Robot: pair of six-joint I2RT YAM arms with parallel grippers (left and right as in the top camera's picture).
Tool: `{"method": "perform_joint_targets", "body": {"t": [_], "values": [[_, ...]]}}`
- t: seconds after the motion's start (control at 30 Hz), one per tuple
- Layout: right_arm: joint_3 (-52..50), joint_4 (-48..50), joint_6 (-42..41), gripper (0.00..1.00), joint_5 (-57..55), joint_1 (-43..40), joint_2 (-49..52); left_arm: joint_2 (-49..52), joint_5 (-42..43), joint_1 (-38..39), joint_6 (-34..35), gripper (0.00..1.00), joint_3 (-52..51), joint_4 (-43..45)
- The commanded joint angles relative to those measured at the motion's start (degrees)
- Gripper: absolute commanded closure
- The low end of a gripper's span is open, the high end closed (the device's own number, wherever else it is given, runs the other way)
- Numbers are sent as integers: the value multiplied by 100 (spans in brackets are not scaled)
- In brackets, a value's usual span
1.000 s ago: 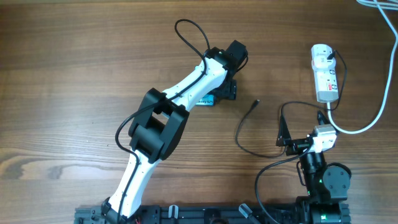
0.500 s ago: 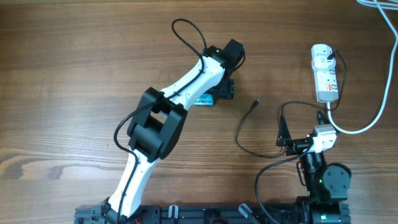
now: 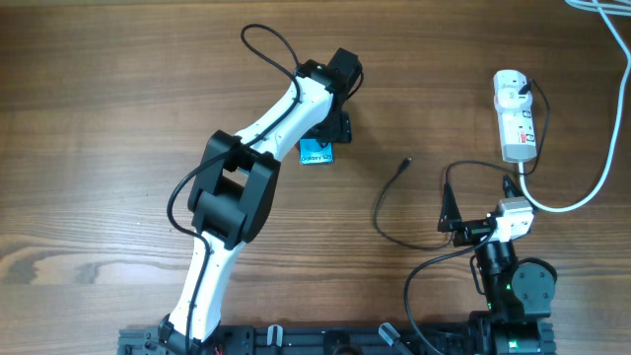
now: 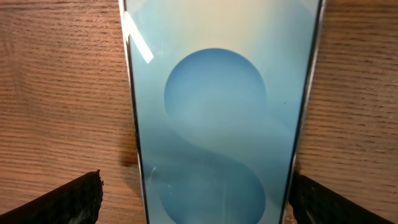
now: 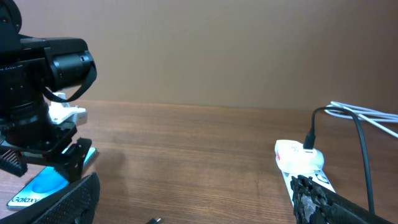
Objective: Plug charger to phone and switch on socket
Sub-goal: 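Close the left gripper on the phone's bottom end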
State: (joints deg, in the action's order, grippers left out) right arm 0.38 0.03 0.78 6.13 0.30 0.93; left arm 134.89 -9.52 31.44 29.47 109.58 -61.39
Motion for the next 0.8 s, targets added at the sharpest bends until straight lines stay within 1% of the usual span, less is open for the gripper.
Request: {"method": "perform_joint_targets", "body": {"t": [0.0, 0.17, 0.3, 0.77], "values": [[-7, 24, 72, 0, -81, 24, -50, -173, 74, 4, 83, 0, 24, 83], [-7, 24, 70, 0, -81, 24, -50, -114, 168, -138, 96, 0, 24, 205], [-7, 24, 72, 0, -81, 24, -50, -61, 732, -306, 105, 0, 24, 341], [-7, 26, 72, 0, -81, 24, -50, -61, 756, -269, 105, 0, 15, 461]]}}
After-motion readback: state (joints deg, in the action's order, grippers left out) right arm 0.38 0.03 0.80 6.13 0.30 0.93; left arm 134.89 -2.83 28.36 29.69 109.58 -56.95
